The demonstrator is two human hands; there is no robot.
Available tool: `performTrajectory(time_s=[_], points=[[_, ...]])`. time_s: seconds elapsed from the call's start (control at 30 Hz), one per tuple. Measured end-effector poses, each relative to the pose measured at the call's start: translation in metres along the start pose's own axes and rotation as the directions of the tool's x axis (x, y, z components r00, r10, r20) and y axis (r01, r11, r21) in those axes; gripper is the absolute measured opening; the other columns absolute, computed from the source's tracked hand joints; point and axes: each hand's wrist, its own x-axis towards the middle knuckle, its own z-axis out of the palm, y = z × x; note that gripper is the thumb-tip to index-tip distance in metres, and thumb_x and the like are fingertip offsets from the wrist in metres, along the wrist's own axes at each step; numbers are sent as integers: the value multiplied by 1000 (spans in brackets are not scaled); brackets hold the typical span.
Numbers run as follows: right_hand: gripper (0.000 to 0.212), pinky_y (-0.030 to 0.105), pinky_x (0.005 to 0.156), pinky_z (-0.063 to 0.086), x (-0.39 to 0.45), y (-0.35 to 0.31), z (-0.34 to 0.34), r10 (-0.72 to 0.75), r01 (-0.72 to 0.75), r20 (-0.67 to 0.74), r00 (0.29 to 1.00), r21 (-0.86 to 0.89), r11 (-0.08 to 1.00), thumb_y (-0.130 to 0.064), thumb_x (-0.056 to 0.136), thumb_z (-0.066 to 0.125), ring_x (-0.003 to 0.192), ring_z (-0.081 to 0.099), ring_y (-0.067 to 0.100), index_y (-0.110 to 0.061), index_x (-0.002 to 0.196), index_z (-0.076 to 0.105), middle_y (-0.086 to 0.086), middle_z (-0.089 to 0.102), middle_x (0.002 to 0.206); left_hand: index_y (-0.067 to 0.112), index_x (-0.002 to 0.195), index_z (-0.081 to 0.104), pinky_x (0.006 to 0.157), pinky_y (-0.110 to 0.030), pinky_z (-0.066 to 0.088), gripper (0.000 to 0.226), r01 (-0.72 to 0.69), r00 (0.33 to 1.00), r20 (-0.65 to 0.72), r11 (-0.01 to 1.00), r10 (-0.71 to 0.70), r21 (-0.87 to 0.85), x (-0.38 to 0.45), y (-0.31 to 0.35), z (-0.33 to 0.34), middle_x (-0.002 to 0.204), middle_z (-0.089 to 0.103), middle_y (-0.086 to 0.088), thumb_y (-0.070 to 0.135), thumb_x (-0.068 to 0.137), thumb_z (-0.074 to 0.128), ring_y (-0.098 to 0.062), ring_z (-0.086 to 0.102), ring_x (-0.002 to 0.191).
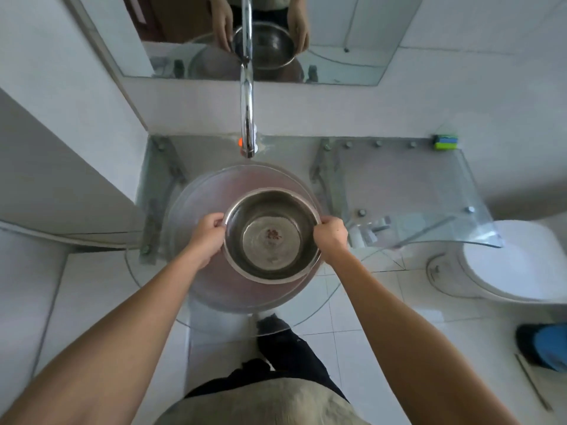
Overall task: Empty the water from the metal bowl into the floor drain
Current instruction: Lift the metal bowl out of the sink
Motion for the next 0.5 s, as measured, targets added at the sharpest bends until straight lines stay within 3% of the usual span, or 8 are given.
performTrajectory(time_s=[0.07,0.13,0.27,0.4,0.5], points=[[36,38,72,56,-14,8,-16,-5,7,-38,999,61,998,5,79,41,77,65,32,3,92,74,15,70,80,26,85,67,60,-40,57,24,-39,999,4,999,39,0,-10,10,3,77,70,0,11,97,52,-26,63,64],[34,38,72,57,-29,19,-34,5,7,-88,996,125,992,6,79,41,80,63,33,2,89,73,13,68,79,27,94,71,60,-38,58,22,-104,995,6,995,104,9,-22,19,8,79,73,1,12,95,54,-26,66,66],[32,32,60,50,-55,49,-67,60,-30,-129,990,221,975,6,83,42,74,63,28,-6,83,72,12,71,85,25,88,73,57,-34,52,30,-209,976,73,978,206,26,-47,31,31,86,76,-12,6,94,51,-27,65,68],[32,39,68,55,-77,91,-104,120,-53,-205,971,306,951,5,86,45,82,67,32,2,97,75,22,74,100,21,97,73,68,-38,55,29,-243,958,164,969,234,42,-78,40,69,86,74,-10,5,93,49,-28,64,75],[30,38,68,60,-88,123,-129,175,-84,-234,956,352,932,3,88,45,83,68,28,-9,87,73,14,73,95,9,100,74,72,-35,50,26,-281,935,234,959,265,37,-101,44,100,91,74,-13,1,94,50,-27,63,81]])
